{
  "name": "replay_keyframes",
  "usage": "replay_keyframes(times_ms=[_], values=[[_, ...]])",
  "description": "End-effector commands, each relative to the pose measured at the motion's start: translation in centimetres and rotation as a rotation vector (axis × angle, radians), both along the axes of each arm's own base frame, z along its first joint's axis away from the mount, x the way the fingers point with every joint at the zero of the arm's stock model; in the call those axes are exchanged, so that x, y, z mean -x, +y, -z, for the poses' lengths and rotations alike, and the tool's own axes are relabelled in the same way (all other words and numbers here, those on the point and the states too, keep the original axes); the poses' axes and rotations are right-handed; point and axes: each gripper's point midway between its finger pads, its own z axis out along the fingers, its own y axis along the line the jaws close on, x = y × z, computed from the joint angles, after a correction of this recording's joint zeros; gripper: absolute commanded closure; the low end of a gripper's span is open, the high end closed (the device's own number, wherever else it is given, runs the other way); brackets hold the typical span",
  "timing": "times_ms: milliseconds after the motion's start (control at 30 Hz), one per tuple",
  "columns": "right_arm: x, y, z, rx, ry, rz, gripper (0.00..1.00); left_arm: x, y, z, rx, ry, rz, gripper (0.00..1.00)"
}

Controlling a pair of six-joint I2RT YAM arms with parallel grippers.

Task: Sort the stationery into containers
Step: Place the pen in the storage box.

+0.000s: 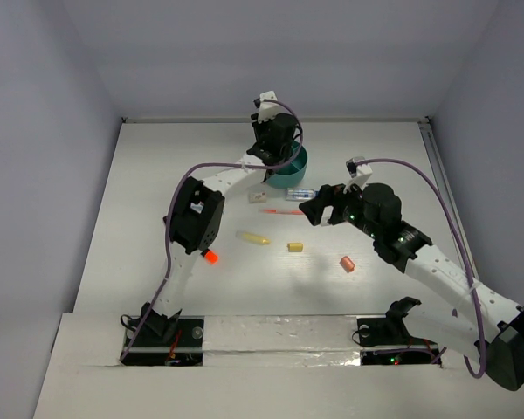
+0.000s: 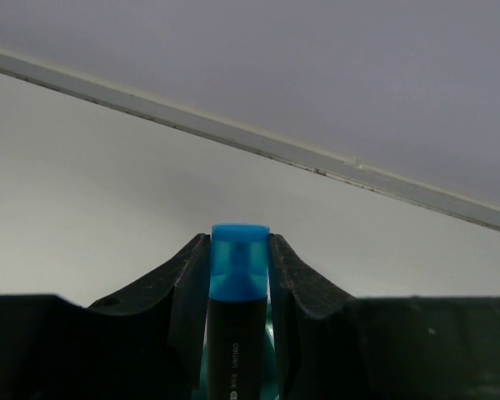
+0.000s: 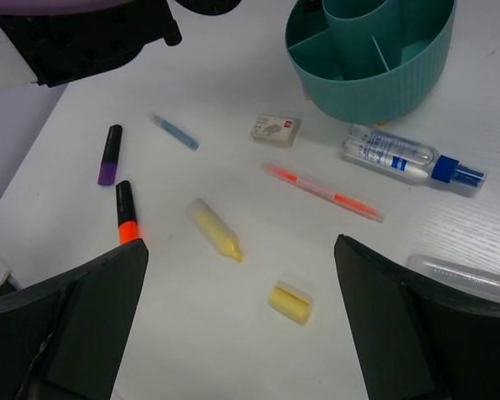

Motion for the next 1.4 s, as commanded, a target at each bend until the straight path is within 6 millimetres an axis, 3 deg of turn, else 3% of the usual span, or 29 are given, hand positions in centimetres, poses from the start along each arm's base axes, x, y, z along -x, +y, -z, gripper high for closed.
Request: replay_keyframes(times_ms=[0,333,533,700,800,1000,1133,1200,1233,1300,1333,1367], values=[[-0.4,0.5,-0.9,-0.031,-0.038,-0.002,0.0,0.0,0.3,-0.7,0.037,-0.051,-0.012,1.0],[-0.5,0.3,-0.9,-0.027,-0.044,0.006,0.0,0.1,0.3,0.1,0.027,-0.047,-0.006,0.99],[-0.6,0.5,-0.7,-0.023,-0.035,0.0,0.0,0.7,0.8,-1.4,0.04,-0.07,-0.005,0.87],[-0.6,0.4,-0.7,-0.02,-0.033,0.005,0.0,1.5,0.6,-0.8,0.038,-0.057,0.004,0.73],[-0.7,0.5,-0.5,-0.019,-0.03,0.003,0.0,2.2,0.4,-1.9,0.052,-0.08,0.017,0.62],[-0.6,0.6,-0.4,-0.018,-0.023,-0.005,0.0,3.4,0.1,-6.4,0.1,-0.149,0.069,0.37],[-0.6,0.6,-0.4,-0.018,-0.026,-0.004,0.0,4.6,0.0,-10.7,0.158,-0.197,0.122,0.33],[-0.5,0.6,-0.4,-0.018,-0.026,-0.004,0.0,5.5,0.3,-11.0,0.153,-0.176,0.145,0.33],[-0.5,0.6,-0.5,-0.019,-0.027,-0.006,0.0,6.4,1.0,-12.7,0.183,-0.193,0.142,0.34],[-0.4,0.6,-0.5,-0.019,-0.023,-0.01,0.0,8.1,2.1,-10.6,0.178,-0.127,0.143,0.36],[-0.3,0.7,-0.5,-0.019,-0.021,-0.017,0.0,9.3,3.5,-12.0,0.213,-0.14,0.144,0.36],[-0.3,0.7,-0.5,-0.019,-0.021,-0.02,0.0,10.7,4.7,-8.6,0.221,-0.068,0.137,0.38]])
